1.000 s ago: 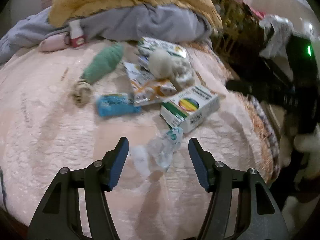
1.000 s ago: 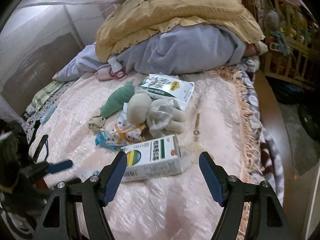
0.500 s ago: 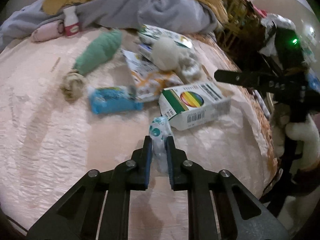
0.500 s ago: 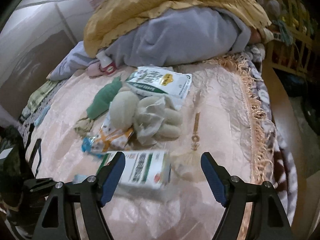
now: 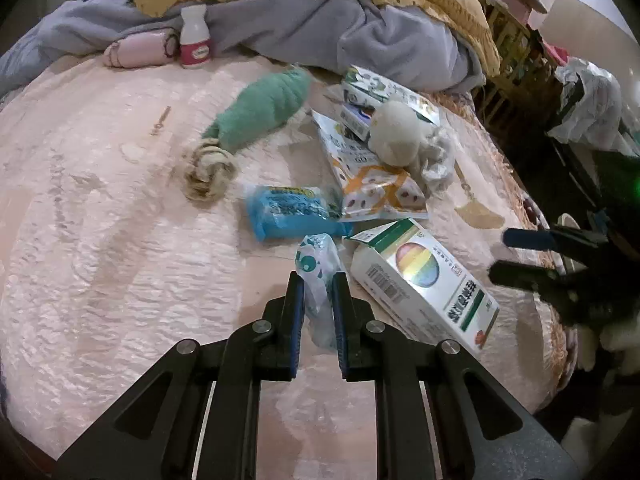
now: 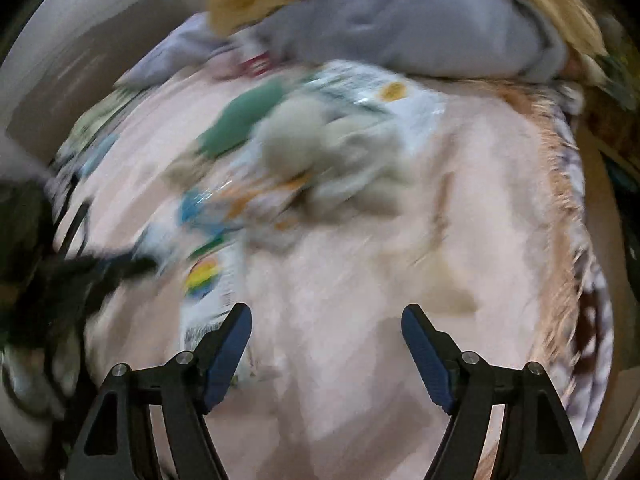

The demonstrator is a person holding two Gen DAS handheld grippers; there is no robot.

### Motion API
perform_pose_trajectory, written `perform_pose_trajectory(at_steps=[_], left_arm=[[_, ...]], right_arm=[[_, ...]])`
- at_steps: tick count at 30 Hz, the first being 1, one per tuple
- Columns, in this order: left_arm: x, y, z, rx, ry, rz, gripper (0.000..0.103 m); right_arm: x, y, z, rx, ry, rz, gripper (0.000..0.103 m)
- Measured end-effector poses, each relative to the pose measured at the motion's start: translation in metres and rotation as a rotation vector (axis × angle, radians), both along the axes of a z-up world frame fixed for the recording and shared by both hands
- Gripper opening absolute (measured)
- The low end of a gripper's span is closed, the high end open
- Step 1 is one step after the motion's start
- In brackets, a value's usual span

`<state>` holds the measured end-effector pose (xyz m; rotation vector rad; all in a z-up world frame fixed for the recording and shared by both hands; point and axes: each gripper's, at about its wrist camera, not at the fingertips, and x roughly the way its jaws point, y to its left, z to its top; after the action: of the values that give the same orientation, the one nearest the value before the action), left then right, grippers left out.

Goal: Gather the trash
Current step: 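Grasp the small plastic bottle with left tool while right tool grasps rainbow medicine box, then carry both items over the white bucket and open both tools to drop them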

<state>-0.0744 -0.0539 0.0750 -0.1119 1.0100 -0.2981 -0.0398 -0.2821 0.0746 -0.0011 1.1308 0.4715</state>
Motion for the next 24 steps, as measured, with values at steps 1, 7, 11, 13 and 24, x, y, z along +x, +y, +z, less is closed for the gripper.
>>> perform_pose_trajectory(at_steps=[1,7,11,13,24], left_arm=[[-0.002,0.002,0.002,0.003,-0.005,0.003,0.012],[-0.012,0.016,0.010,0.001,-0.017,0.038,0.012],[-0.018,0.018,0.014,0.001,-0.024,0.043,0.012],[-0.021,0.015,0.017,0.005,-0.031,0.038,0.012],[-0.031,-0.027,0.031,-0.019,-0.065,-0.036,0.012]], right_arm=[[-0.008,0.002,0.006,-0.015,-0.031,-0.002,0.076],[-0.018,0.023,0.025,0.060,-0.078,0.034,0.077],[-0.020,0.063,0.012,0.016,-0.087,0.084,0.077],[-0.016,0.080,-0.002,-0.010,-0.076,0.102,0.077],[-0.057,0.030,0.021,0.016,-0.159,0.017,0.050]])
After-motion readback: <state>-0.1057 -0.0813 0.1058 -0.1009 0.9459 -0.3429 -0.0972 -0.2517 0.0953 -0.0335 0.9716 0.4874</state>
